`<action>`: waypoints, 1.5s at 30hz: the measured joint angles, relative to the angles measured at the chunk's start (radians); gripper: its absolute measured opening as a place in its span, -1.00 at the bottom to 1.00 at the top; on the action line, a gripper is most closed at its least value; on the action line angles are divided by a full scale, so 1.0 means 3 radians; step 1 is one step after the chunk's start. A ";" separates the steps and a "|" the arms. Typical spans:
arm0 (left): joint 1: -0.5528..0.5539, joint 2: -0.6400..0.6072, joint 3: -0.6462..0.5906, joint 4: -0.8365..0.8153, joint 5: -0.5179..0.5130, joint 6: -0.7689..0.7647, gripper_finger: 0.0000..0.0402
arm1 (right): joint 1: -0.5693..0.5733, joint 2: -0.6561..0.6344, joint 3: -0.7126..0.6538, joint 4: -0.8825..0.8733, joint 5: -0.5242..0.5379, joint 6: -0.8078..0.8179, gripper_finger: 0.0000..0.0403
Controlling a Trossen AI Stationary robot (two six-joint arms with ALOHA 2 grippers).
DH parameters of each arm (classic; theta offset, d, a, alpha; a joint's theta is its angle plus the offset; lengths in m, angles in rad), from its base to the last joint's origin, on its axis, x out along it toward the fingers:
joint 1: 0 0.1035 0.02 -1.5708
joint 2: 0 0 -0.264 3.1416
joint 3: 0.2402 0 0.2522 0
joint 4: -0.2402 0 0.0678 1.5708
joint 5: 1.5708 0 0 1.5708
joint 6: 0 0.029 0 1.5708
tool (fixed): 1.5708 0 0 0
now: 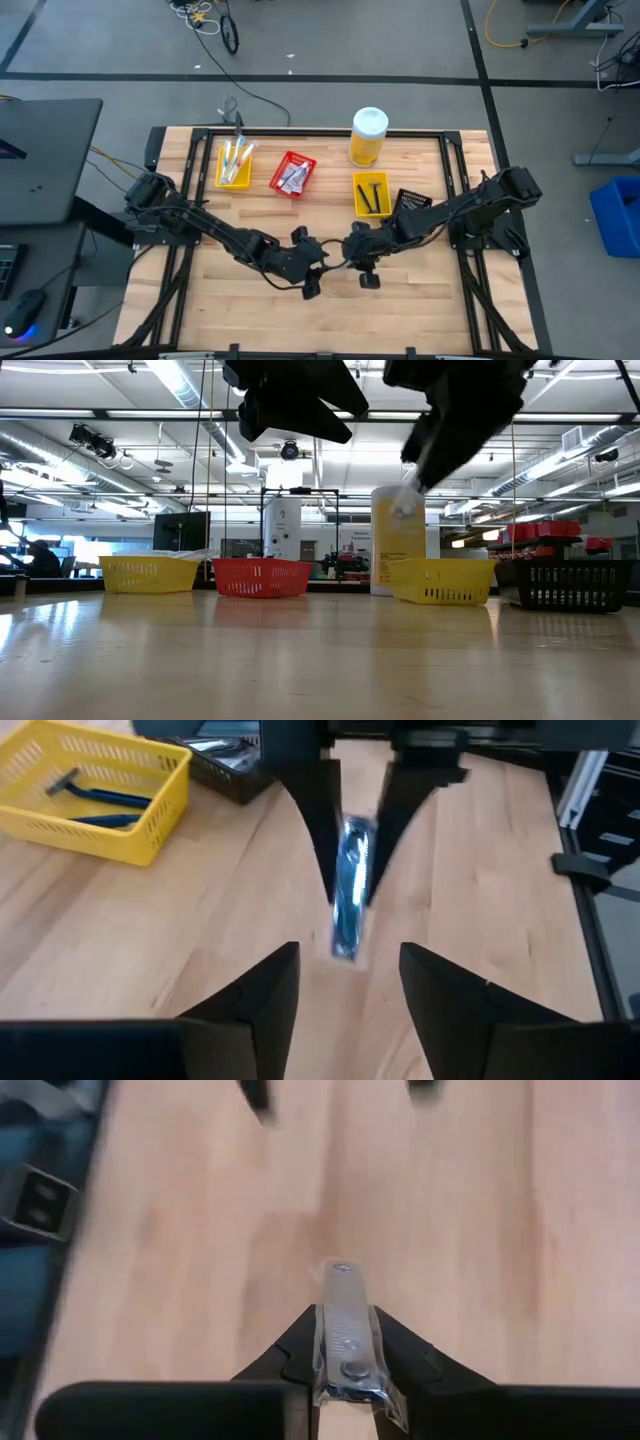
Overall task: Pick & Place Travel size toiletries
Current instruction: Put the silver nail cutter into the black basket
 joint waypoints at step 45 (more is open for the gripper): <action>0.0015 0.0000 0.0000 0.0001 -0.0576 0.0200 -0.08 | -0.0616 -0.1009 -0.1355 -0.1990 0.1401 0.1621 -0.70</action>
